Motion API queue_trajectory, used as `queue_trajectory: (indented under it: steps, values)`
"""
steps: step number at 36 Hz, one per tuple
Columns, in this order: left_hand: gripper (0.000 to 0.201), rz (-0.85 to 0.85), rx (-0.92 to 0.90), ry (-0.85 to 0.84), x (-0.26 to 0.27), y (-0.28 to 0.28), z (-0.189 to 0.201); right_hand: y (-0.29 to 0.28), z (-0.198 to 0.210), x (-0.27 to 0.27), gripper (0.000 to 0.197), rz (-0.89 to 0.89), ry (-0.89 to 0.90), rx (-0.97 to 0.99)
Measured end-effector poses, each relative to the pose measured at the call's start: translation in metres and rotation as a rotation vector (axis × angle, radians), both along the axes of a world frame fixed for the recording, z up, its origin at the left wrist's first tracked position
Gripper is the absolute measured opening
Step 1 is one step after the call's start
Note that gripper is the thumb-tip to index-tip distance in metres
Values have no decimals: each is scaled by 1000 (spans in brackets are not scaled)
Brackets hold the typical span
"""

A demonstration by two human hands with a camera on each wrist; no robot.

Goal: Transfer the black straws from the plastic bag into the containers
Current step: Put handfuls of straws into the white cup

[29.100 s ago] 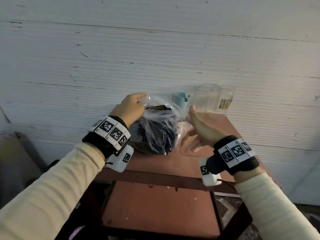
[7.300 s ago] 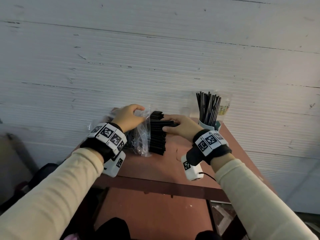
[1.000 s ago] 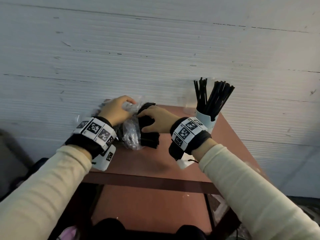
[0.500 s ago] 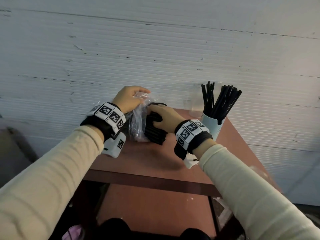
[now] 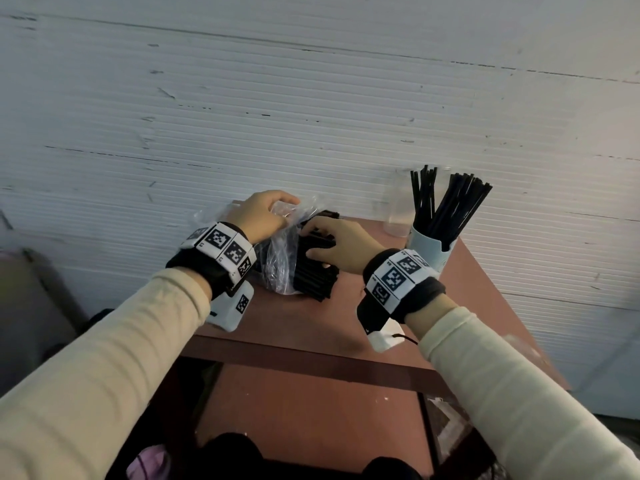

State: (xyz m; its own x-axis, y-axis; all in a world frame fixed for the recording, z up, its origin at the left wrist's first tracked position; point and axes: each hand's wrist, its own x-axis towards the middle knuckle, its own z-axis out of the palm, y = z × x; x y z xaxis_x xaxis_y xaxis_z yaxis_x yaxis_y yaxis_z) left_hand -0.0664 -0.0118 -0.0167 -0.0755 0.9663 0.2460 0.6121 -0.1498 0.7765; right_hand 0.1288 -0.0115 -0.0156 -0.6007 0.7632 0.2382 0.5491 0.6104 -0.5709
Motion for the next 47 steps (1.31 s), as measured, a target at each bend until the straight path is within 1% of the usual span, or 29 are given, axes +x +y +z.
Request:
queue_trajectory:
  steps: [3, 8, 13, 15, 19, 23, 28, 33, 35, 38, 41, 43, 45, 47]
  values:
    - [37, 7, 19, -1, -2, -1, 2, 3, 0, 3, 27, -30, 70, -20]
    - [33, 35, 47, 20, -2, -6, 6, 5, 0, 8, 25, -76, 238, -74]
    - [38, 101, 50, 43, 7, -11, 8, 4, 0, 5, 23, -128, 343, -98]
    - [41, 115, 55, 32, 9, -12, 9, 4, 0, 5, 23, -138, 358, -81]
    - [45, 81, 47, 11, 10, -13, 8, 5, 0, 8, 24, -138, 367, -74]
    - [44, 51, 23, 17, 11, -17, 9, 9, -2, 7, 33, -132, 333, -57]
    - [45, 57, 21, 34, 12, -15, 8, 12, -3, 3, 25, -159, 327, -80]
    - [41, 43, 19, 73, 13, -18, 7, 9, 0, 14, 24, -157, 350, -36]
    - [42, 40, 33, 127, 14, -17, 6, 8, 2, 22, 25, -159, 344, -9]
    - [49, 45, 142, 220, 22, -18, 7, 6, 7, 36, 24, -166, 295, 39]
    - [57, -63, 249, 315, 39, -23, 14, 1, 13, 50, 24, -163, 241, 87]
    - [67, -156, 241, 421, 51, -22, 20, -3, 16, 59, 24, -169, 205, 128]
    - [77, -213, 192, 533, 63, -17, 22, -9, 19, 67, 24, -157, 205, 131]
    - [77, -235, 123, 595, 75, -11, 22, -13, 21, 73, 25, -143, 192, 143]
